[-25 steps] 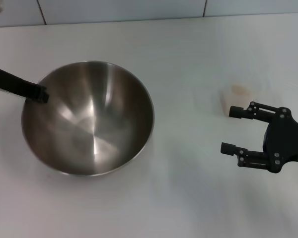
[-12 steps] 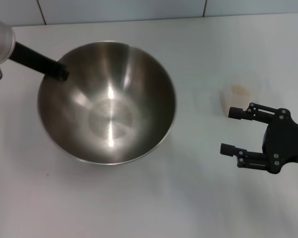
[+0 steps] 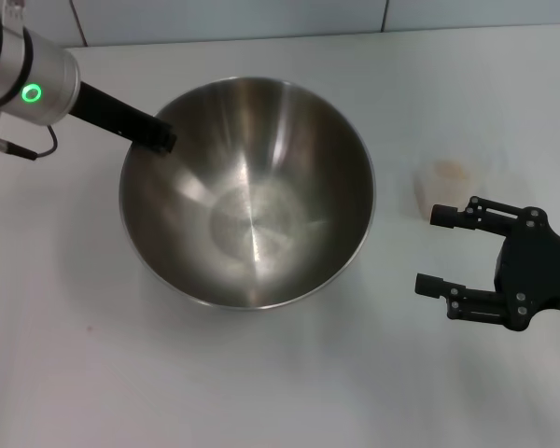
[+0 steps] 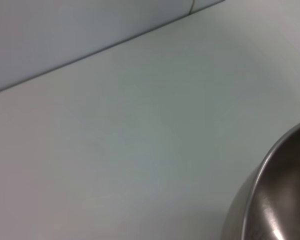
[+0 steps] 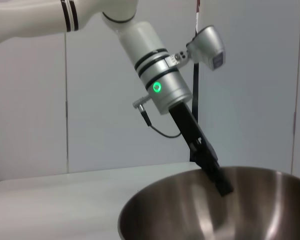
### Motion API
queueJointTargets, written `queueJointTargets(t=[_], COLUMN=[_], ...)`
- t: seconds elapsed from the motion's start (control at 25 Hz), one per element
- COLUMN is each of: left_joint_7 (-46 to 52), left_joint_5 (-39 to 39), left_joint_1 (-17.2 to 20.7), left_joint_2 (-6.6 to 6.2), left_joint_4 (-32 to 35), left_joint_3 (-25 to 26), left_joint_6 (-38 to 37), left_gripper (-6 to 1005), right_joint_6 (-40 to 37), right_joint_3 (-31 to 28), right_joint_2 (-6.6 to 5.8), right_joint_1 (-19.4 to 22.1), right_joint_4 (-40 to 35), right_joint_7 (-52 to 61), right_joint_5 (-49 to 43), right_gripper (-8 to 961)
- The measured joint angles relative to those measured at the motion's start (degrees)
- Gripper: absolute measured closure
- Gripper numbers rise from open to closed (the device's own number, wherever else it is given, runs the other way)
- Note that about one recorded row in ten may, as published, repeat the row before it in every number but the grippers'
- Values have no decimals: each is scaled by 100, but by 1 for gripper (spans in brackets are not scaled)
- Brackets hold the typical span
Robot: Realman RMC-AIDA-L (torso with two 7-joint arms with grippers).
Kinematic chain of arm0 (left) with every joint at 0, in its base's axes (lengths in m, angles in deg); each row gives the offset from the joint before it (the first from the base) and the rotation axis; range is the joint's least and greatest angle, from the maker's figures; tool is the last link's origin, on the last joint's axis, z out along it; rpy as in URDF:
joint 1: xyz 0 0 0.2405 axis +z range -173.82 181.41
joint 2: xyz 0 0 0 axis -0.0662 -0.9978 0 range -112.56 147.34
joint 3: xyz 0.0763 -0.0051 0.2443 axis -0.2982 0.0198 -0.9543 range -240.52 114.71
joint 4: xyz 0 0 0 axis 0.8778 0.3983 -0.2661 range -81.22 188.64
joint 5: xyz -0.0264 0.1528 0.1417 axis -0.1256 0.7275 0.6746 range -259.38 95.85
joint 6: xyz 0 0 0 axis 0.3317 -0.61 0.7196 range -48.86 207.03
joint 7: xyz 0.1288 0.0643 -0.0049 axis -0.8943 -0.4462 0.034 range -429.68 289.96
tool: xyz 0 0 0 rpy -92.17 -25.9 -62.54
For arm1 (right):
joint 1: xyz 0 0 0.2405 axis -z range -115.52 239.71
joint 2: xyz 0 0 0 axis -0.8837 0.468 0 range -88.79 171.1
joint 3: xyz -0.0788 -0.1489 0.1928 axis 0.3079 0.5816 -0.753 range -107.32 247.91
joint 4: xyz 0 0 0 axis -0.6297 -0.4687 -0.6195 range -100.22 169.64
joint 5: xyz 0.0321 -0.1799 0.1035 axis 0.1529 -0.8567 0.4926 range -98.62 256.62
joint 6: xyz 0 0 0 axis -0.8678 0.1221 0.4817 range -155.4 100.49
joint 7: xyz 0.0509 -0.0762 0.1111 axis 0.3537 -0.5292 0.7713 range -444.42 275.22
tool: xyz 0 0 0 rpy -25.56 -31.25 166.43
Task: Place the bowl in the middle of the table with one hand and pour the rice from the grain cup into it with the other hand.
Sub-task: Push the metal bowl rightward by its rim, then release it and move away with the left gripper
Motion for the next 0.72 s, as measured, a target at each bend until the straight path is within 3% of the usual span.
queueJointTargets(t=[0.28, 0.72], left_joint_7=[-160, -175], left_joint_5=[-243, -272], left_joint_1=[-18, 39], left_joint_2=[2, -18], left_joint_4=[-497, -617], left_joint_3=[-102, -120], left_joint_6=[461, 710], left_gripper=[979, 979], right_joint_6=[-10, -20], right_joint_3=[1, 2], right_joint_2=[0, 0], right_joint_1=[-11, 20], right_joint_4=[-8, -13], right_joint_7=[-10, -61], right_joint_5=[0, 0], right_gripper=[206, 206])
